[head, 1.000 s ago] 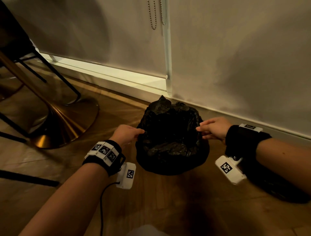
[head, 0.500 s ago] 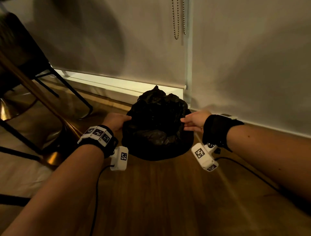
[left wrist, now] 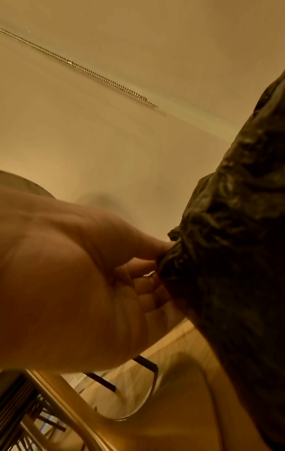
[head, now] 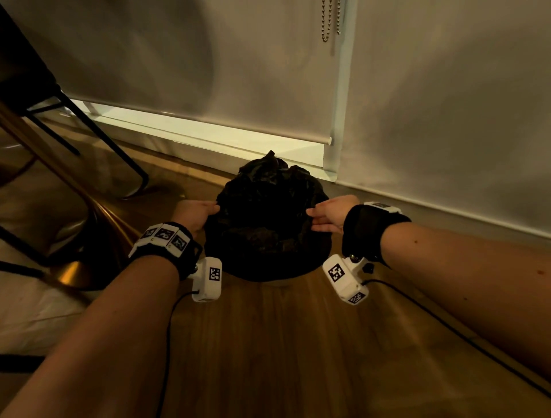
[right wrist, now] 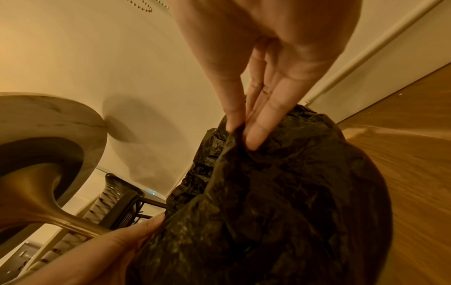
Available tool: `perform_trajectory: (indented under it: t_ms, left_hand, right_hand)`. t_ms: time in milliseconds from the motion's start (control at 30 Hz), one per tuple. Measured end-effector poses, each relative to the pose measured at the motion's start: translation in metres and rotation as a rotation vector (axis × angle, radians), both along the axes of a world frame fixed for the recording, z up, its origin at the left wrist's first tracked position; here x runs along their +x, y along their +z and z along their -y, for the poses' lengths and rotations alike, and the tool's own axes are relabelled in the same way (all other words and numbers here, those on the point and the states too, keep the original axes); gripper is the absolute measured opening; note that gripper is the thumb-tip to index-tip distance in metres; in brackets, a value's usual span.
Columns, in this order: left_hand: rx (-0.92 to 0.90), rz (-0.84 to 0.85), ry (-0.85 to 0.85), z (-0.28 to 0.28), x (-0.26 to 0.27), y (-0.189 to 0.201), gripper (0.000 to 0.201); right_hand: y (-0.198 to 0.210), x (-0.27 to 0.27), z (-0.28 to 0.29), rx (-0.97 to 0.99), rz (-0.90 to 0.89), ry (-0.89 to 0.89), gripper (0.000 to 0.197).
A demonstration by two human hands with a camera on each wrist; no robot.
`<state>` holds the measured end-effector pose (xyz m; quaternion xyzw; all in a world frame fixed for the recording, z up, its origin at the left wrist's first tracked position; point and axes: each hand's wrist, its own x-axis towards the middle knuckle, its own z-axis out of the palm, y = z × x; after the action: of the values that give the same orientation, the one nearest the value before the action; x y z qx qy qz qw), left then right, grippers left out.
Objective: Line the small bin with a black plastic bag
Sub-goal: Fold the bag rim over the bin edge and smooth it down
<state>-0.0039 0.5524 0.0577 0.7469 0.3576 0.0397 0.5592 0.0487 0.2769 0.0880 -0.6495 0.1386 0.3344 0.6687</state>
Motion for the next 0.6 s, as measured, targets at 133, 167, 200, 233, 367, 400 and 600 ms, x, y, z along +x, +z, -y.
perform_trajectory:
  t_ms: [133,167,200,233,367,400,600]
  left_hand:
    - [0.024,-0.014,-0.008,-0.0008,0.0000,-0.0004,0.029]
    - [0.026,-0.018,-0.009,-0.0017,0.0000,-0.0017,0.028]
    - [0.030,-0.020,-0.009,-0.0014,-0.0006,-0.0014,0.028]
    - [0.034,-0.017,-0.007,-0.0010,-0.0012,-0.0014,0.028]
    - [0.039,-0.009,-0.009,-0.0006,-0.0022,-0.0018,0.026]
    - [0.043,-0.008,-0.010,-0.0007,-0.0023,-0.0015,0.026]
    - [0.046,0.038,-0.004,0.0021,-0.0060,0.0064,0.015]
  right_hand:
    - [0.0013,-0.0013,0.0021,-0.019,-0.006,0.004,0.045]
    - [0.0012,-0.0019,0.0025,-0.027,-0.006,0.001,0.045]
    - [0.0013,-0.0015,0.0021,-0.035,-0.007,0.004,0.044]
    - [0.0010,-0.0014,0.0017,-0.044,-0.009,0.007,0.043]
    - [0.0011,0.0010,0.0007,-0.067,-0.021,0.031,0.043]
    - [0.0015,0.0012,0.0007,-0.071,-0.024,0.038,0.044]
    - [-0.0012,0.0013,0.0031,-0.055,-0.023,0.093,0.047]
